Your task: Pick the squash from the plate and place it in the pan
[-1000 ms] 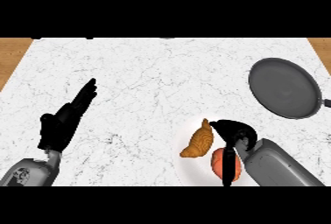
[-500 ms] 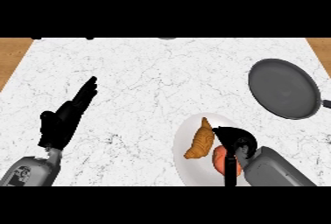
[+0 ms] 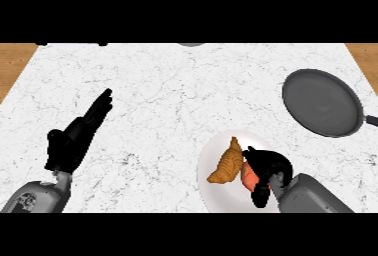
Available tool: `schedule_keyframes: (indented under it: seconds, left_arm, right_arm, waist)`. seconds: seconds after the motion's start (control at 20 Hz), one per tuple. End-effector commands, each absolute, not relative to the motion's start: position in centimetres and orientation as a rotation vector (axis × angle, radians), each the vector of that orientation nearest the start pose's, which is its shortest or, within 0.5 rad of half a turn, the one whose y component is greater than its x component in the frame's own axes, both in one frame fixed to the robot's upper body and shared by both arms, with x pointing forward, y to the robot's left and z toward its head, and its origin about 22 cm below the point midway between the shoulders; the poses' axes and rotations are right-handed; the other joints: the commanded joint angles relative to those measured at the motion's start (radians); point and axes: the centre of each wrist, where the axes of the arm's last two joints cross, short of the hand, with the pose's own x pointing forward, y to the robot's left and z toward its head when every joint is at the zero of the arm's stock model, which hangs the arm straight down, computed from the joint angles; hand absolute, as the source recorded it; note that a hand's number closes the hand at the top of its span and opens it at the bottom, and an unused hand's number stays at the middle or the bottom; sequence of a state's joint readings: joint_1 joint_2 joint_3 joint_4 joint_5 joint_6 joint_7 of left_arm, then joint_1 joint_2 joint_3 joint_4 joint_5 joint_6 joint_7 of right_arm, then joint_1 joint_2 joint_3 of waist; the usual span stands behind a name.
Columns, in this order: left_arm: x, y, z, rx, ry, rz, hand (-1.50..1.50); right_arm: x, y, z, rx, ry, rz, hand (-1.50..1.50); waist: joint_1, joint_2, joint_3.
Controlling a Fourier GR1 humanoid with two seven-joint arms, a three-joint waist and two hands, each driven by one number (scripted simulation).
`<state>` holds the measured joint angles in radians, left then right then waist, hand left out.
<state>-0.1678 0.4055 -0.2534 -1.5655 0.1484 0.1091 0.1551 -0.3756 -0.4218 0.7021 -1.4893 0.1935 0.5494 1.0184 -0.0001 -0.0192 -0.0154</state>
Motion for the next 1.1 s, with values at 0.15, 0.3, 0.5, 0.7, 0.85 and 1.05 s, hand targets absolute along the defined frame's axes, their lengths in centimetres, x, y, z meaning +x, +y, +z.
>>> schedule_keyframes:
  seconds: [0.15,0.3,0.5,0.7,0.85,1.05]
  left_arm:
    - [27.5,24.1,5.2,0.100,-1.506,-0.368,0.00]
    - [27.4,24.2,5.5,0.109,-1.503,-0.353,0.00]
    - [28.1,25.0,4.1,0.103,-1.496,-0.362,0.00]
    - [27.5,25.5,5.4,0.090,-1.499,-0.346,0.00]
    - [26.9,24.9,4.3,0.101,-1.475,-0.338,0.00]
    - [27.0,25.8,4.9,0.108,-1.482,-0.342,0.00]
  right_arm:
    - [25.6,-12.6,0.9,-0.406,-0.290,1.507,1.50]
    - [26.0,-14.8,2.3,-0.422,-0.327,1.484,1.50]
    - [25.2,-12.7,4.0,-0.521,-0.448,1.453,1.50]
    - [24.5,-11.9,6.5,-0.684,-0.775,1.238,1.50]
    - [24.6,-10.4,9.5,-0.807,-1.042,1.053,1.50]
    - [23.2,-9.5,12.0,-1.015,-1.253,0.940,1.50]
  waist:
    - [0.005,0.019,0.015]
    - [0.001,0.018,0.015]
    - [-0.003,0.019,0.015]
    - [-0.009,0.010,0.016]
    - [-0.019,0.001,0.016]
    - [-0.020,0.001,0.015]
